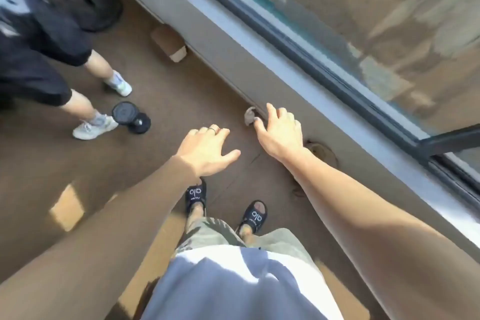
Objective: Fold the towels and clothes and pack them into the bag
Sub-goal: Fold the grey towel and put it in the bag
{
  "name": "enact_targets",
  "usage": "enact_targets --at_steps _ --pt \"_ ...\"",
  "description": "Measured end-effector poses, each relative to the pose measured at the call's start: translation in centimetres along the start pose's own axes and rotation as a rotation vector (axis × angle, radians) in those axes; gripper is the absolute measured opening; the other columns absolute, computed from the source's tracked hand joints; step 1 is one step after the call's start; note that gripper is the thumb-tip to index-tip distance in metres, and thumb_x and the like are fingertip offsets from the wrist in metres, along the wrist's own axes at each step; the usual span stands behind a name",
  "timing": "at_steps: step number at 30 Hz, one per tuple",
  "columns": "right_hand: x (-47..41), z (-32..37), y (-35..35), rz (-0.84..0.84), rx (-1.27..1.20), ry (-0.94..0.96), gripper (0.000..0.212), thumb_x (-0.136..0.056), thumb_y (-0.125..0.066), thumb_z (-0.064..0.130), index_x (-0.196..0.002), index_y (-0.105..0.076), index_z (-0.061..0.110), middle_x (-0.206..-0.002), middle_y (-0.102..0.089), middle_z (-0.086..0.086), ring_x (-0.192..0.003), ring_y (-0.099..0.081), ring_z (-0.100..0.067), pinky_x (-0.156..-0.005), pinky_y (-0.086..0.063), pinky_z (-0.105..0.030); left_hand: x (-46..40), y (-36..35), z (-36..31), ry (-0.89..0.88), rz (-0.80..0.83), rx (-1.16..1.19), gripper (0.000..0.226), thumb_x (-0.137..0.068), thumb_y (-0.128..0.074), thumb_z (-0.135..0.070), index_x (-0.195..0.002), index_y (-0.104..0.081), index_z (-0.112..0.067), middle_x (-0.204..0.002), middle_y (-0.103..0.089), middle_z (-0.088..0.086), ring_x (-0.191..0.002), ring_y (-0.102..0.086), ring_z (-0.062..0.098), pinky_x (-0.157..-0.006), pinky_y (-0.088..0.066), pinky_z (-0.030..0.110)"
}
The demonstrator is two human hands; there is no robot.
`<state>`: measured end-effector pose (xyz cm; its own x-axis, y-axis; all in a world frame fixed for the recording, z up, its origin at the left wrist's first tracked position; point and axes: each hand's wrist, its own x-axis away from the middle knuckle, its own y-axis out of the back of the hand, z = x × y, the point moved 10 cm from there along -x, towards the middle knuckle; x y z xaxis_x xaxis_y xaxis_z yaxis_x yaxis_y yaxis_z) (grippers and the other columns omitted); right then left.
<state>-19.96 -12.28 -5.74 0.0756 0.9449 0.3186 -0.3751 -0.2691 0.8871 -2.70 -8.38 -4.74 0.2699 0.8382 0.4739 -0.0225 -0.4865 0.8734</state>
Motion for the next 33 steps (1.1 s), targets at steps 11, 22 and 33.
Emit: enact_targets --at_steps 11,22,33 --pt "5.5 15.4 -9.3 0.209 0.232 0.349 0.063 -0.103 -0.032 0.054 -0.155 -0.031 0.019 -0.145 -0.047 -0.016 -0.136 -0.040 -0.036 -0.112 -0.029 -0.050 11.6 -8.3 12.6 0.330 0.067 0.080 0.071 -0.095 -0.034 -0.069 -0.146 -0.044 -0.021 -0.141 -0.053 0.006 -0.127 -0.053 0.028 -0.103 -0.038 0.041" --pt "18.6 41.9 -21.6 0.314 0.367 0.765 0.061 -0.103 -0.034 0.052 -0.154 -0.032 0.018 -0.145 -0.046 -0.013 -0.134 -0.041 -0.036 -0.109 -0.031 -0.048 32.4 -16.0 31.1 0.721 -0.004 0.341 0.067 -0.096 -0.036 -0.067 -0.142 -0.048 -0.020 -0.144 -0.052 0.007 -0.131 -0.049 0.027 -0.106 -0.037 0.042" --pt "30.1 63.9 -31.9 0.399 0.458 1.140 0.053 -0.103 -0.033 0.051 -0.145 -0.038 0.019 -0.138 -0.049 -0.012 -0.129 -0.044 -0.035 -0.106 -0.032 -0.047 49.7 -21.0 45.5 1.133 -0.128 0.609 0.066 -0.097 -0.038 -0.067 -0.145 -0.043 -0.021 -0.134 -0.058 0.009 -0.125 -0.052 0.028 -0.102 -0.041 0.043"
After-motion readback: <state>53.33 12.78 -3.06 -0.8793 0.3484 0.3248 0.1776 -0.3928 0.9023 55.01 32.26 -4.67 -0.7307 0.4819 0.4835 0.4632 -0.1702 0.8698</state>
